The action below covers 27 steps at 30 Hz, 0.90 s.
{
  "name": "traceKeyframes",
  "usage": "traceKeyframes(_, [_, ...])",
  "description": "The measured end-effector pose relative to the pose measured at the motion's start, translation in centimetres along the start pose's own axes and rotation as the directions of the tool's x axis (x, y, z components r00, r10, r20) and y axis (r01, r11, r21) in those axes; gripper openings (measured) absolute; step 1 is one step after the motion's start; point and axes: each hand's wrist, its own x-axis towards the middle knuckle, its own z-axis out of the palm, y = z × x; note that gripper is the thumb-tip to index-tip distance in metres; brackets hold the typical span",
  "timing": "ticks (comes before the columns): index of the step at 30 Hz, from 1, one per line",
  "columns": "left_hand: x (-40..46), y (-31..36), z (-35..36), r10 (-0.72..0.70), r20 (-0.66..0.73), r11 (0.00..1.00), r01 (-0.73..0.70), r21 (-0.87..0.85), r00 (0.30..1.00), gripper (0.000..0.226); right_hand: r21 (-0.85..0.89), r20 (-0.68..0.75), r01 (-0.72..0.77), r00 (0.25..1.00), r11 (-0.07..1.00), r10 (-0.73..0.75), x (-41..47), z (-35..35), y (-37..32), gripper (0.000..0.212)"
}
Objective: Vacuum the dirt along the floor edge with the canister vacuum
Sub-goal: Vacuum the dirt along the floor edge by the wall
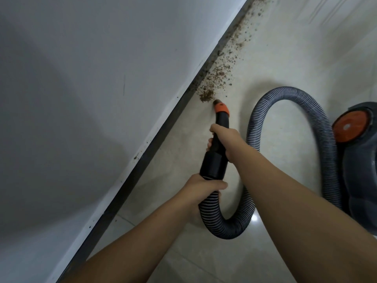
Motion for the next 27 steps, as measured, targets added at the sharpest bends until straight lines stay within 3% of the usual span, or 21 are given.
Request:
traceKeyframes(11, [-0.2, 1.4, -3.7, 0.031, -0.132, 0.996, -0.041, -0.074, 0.991, 0.010, -0.007, 0.125, 0.013, 0.992, 1.000, -0.012, 0.4, 5.5, -1.5, 0.021])
traceKeyframes(27, [1.3, 2.2, 1.4, 0.029, 0.030, 0.997, -0.027, -0.067, 0.999, 0.012, -0.004, -0.010, 0.009, 1.000, 1.000, -0.009, 1.9, -1.5, -2.3, 0.024])
